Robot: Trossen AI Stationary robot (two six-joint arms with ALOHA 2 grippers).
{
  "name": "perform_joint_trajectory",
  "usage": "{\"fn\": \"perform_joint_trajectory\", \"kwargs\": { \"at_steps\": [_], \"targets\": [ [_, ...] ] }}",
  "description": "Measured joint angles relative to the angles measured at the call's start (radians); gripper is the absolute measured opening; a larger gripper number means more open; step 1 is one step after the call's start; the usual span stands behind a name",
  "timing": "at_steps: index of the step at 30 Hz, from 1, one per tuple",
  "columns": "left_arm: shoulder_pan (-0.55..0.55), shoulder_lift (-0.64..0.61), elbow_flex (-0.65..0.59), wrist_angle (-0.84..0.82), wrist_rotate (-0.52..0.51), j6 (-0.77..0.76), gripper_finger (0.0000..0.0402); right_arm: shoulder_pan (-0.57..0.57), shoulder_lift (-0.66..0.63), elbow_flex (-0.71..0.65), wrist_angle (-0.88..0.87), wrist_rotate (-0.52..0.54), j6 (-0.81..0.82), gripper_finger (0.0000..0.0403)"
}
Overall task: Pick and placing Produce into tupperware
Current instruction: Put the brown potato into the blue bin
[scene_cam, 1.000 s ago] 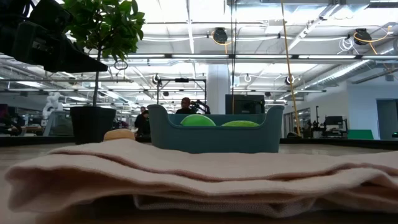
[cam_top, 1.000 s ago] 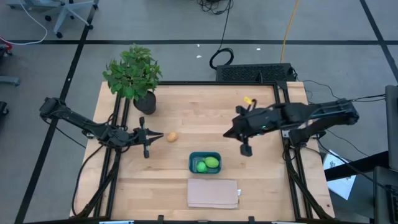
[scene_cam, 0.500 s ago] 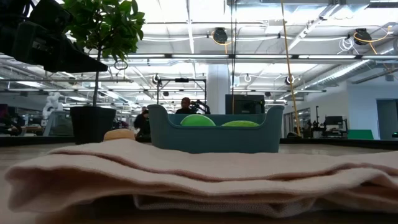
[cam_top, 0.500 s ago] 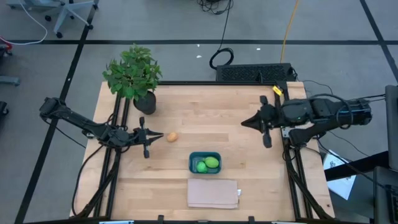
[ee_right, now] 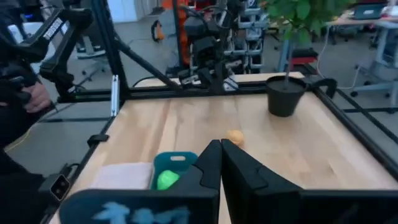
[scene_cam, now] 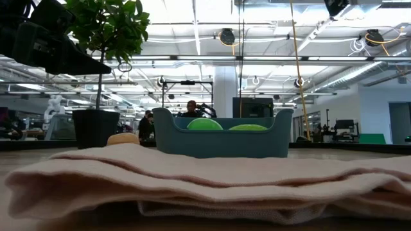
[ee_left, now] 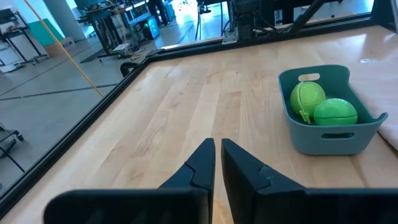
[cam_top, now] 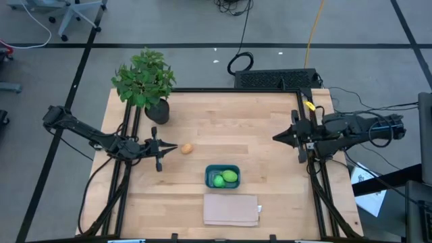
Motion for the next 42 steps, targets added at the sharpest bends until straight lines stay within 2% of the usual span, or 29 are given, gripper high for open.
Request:
{"fn": "perform_joint_trajectory", "kwargs": {
  "at_steps": [4, 13, 15, 19, 21, 24, 33, 39, 42],
  "targets": [
    [0.0, 0.0, 0.0, 0.001, 0.0, 0.0, 0.0033, -0.025, -0.077, -0.022, -0.017, 0.073, -0.003, 0.0],
    [0.0, 0.0, 0.0, 0.001, 0.0, 0.0, 0.0033, -0.036, -0.194, -0.023, -0.117, 0.073, -0.001, 0.0],
    [0.0, 0.0, 0.0, 0.001, 0.0, 0.0, 0.0033, -0.036, -0.201, -0.022, -0.174, 0.033, -0.017, 0.0],
    [0.0, 0.0, 0.0, 0.001, 0.0, 0.0, 0.0033, -0.036, -0.2, -0.06, -0.213, -0.133, -0.07, 0.0],
    [0.0, 0.0, 0.0, 0.001, 0.0, 0.0, 0.0033, -0.035, -0.204, -0.081, -0.202, -0.159, -0.077, 0.0],
    [0.0, 0.0, 0.0, 0.001, 0.0, 0.0, 0.0033, -0.035, -0.227, -0.103, -0.184, -0.15, -0.079, 0.0],
    [0.0, 0.0, 0.0, 0.001, 0.0, 0.0, 0.0033, -0.035, -0.371, -0.11, -0.174, -0.006, -0.073, 0.0],
    [0.0, 0.0, 0.0, 0.001, 0.0, -0.002, 0.0033, -0.036, -0.461, -0.171, -0.181, -0.009, -0.074, 0.0],
    [0.0, 0.0, 0.0, 0.001, 0.0, -0.002, 0.0033, -0.036, -0.494, -0.215, -0.179, -0.064, -0.069, 0.0]
  ]
}}
